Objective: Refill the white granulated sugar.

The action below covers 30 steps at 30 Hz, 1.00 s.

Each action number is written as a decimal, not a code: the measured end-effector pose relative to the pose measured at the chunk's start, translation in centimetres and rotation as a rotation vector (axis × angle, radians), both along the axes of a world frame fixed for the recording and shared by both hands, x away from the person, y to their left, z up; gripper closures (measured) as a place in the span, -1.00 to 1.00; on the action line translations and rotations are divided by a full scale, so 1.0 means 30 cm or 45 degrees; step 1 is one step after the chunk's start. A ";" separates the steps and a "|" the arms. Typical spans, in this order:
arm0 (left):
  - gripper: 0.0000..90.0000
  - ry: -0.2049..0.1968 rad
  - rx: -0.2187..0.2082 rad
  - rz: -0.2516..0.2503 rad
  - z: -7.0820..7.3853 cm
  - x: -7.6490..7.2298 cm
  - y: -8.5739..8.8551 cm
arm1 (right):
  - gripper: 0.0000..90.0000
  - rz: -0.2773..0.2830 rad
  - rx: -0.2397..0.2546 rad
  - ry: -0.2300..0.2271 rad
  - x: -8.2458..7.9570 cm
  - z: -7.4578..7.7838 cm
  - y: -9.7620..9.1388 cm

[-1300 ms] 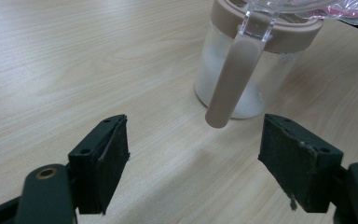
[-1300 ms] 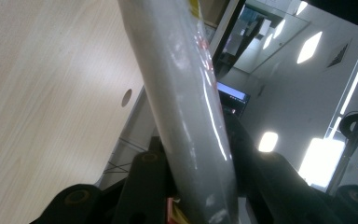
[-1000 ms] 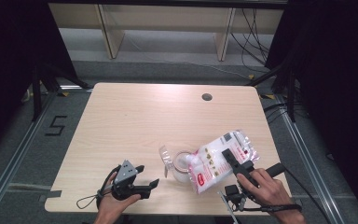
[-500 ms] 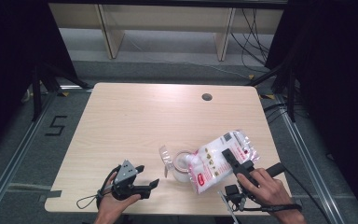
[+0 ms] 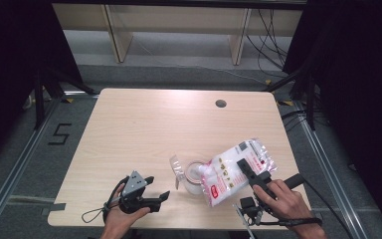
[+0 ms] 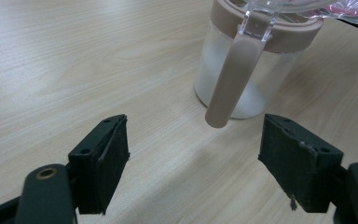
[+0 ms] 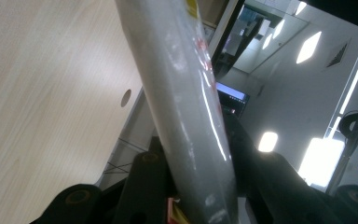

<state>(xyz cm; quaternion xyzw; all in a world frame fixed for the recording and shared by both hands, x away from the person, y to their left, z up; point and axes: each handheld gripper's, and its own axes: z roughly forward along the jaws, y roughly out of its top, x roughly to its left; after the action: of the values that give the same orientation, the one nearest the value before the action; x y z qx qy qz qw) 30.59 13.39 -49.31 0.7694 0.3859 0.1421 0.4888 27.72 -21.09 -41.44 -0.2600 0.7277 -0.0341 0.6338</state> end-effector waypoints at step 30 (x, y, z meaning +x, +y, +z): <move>-0.48 -0.001 0.003 0.000 0.001 -0.001 0.000 | 0.67 0.028 0.067 -0.014 0.004 -0.017 -0.012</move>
<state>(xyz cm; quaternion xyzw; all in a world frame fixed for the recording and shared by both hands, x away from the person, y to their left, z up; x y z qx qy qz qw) 30.57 13.38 -49.30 0.7699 0.3855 0.1427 0.4882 27.85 -21.47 -41.95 -0.2509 0.7220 -0.0094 0.6448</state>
